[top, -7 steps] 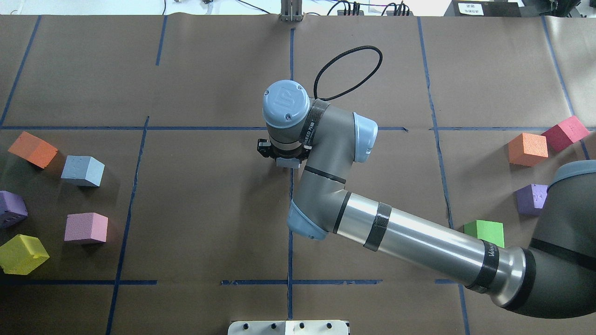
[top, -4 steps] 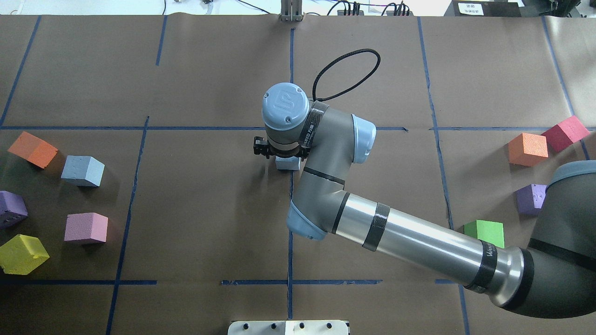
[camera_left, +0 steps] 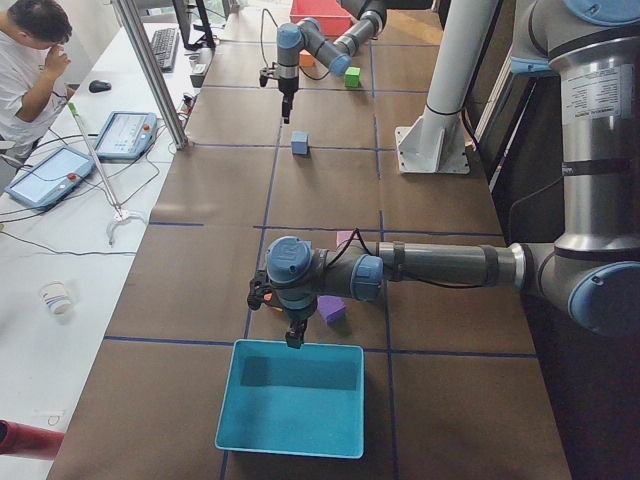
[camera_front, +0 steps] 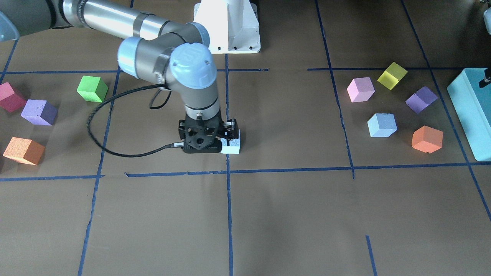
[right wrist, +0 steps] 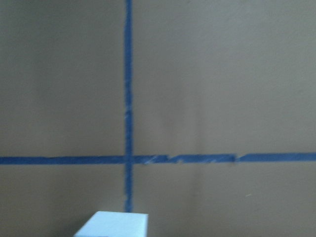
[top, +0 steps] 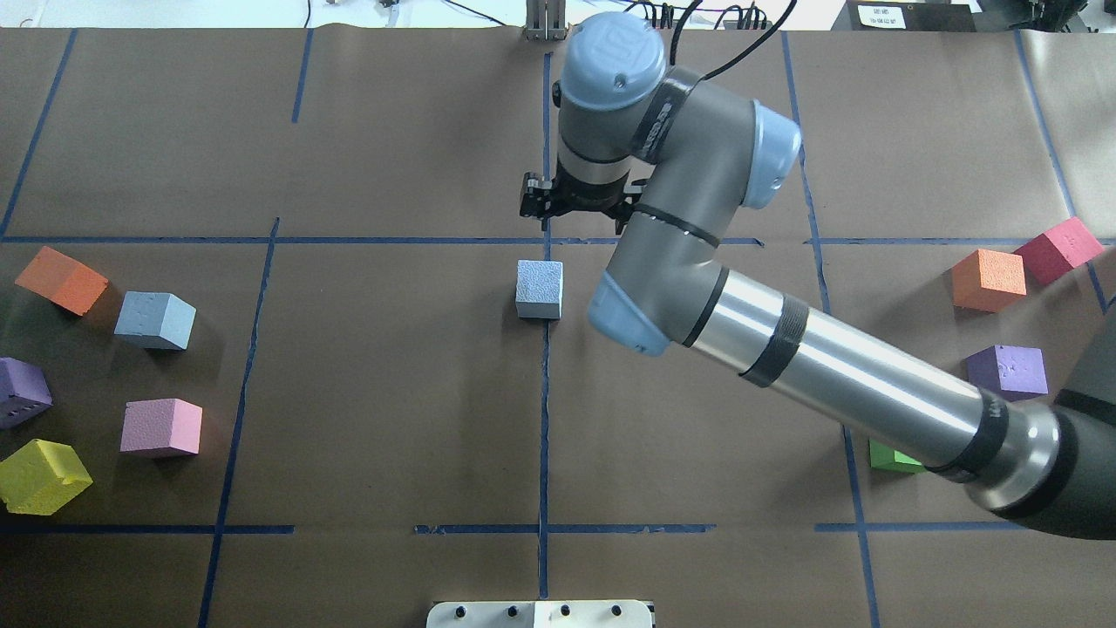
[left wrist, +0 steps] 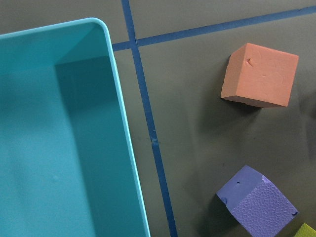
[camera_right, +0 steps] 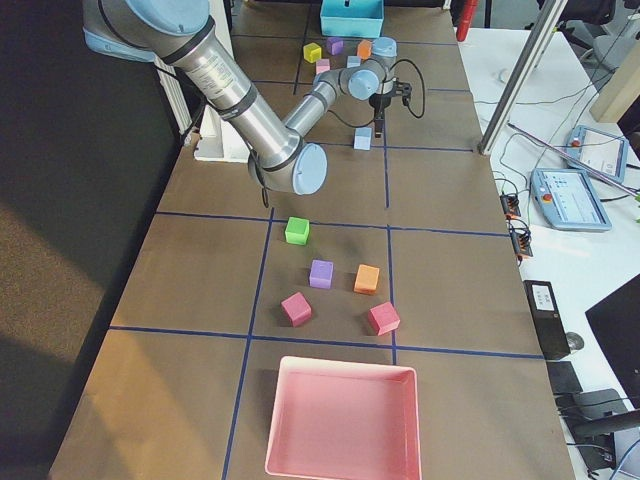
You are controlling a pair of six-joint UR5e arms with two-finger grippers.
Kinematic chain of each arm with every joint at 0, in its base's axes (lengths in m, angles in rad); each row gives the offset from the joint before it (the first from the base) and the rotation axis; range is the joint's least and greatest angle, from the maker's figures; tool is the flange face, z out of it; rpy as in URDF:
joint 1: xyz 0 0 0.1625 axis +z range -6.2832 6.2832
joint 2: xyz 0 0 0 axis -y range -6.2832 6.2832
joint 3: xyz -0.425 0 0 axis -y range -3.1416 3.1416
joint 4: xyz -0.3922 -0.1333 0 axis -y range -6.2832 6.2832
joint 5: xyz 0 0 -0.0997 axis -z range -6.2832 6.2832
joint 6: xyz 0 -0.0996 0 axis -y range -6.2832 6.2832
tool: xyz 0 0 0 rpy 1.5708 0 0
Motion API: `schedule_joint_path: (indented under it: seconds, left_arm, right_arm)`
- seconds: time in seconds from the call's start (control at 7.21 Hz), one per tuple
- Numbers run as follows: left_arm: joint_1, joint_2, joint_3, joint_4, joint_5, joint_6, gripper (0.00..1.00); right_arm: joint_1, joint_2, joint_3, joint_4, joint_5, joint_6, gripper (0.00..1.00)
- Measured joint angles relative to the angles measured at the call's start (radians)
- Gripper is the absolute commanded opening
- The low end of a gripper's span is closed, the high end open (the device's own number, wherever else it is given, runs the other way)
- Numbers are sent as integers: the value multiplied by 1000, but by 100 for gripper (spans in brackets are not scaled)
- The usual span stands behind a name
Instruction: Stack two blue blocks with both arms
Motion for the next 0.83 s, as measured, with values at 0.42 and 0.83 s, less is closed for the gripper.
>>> schedule_joint_path:
  seconds: [0.42, 0.83]
  left_arm:
    - [-1, -28, -3, -14, 2, -8, 100]
    - [0, -111, 26, -45, -16, -11, 100]
  right_arm:
    - [334, -300, 216, -136, 188, -577, 99]
    - [616, -657, 369, -192, 284, -1128, 99]
